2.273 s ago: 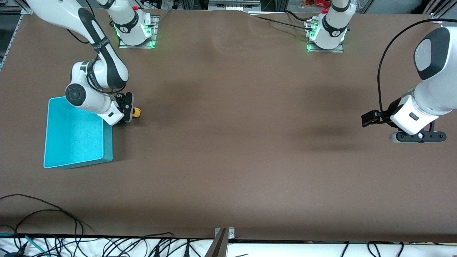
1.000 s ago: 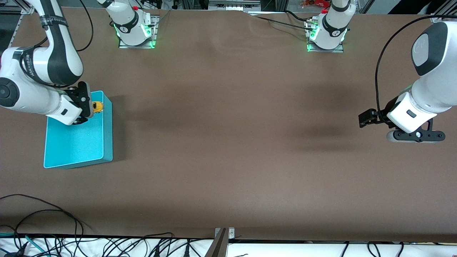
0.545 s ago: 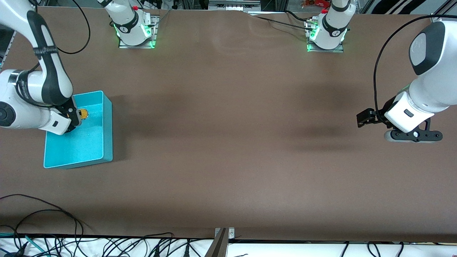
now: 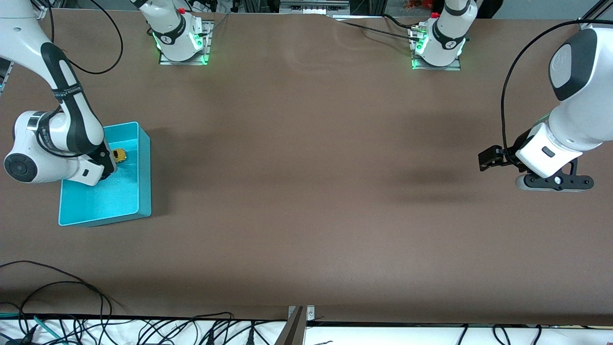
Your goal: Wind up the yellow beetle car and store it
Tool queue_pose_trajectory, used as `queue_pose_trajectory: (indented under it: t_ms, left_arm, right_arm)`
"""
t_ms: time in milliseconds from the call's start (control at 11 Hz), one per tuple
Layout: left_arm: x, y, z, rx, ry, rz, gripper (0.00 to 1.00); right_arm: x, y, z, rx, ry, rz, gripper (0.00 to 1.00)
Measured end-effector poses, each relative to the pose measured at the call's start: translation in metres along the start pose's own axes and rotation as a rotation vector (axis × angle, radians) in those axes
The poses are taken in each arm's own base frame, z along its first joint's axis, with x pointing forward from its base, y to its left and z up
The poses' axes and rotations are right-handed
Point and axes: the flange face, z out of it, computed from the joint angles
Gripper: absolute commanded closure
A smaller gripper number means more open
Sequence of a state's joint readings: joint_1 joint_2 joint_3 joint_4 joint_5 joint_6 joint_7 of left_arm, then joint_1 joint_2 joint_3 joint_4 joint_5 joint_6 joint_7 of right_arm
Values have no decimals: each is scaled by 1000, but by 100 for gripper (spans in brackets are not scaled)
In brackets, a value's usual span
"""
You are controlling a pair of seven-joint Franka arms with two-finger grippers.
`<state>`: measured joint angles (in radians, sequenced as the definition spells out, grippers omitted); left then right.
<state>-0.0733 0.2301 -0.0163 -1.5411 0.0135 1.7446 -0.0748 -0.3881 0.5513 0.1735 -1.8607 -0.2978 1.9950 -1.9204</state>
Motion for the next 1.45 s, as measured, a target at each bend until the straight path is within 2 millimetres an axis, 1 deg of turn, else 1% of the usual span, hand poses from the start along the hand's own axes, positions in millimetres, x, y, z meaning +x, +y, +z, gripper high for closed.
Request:
queue_pose_trajectory:
  t_ms: [182,273,455,545,636,818,1091,1273,1455]
  left_arm:
    - [0,0,0,0,0,0,0]
    - [0,0,0,0,0,0,0]
    - [0,0,0,0,0,0,0]
    - [0,0,0,0,0,0,0]
    - [0,0,0,0,0,0,0]
    - [0,0,0,0,0,0,0]
    - [0,0,0,0,0,0,0]
    - [0,0,0,0,0,0,0]
    - [0,0,0,0,0,0,0]
  right_arm:
    - [-5,-2,8,9,12,7,0]
    - [-7,-3,9,9,14,11,0]
    - [-8,-6,5,21,25,18,0]
    - [-8,-10,0,33,37,26,0]
    - [-9,-14,-13,38,44,37,0]
    - [-11,-25,-51,14,77,73,0]
    - [-5,-38,-105,-63,122,175,0]
    - [6,-44,-137,-130,177,289,0]
    - [19,-50,-164,-168,232,485,0]
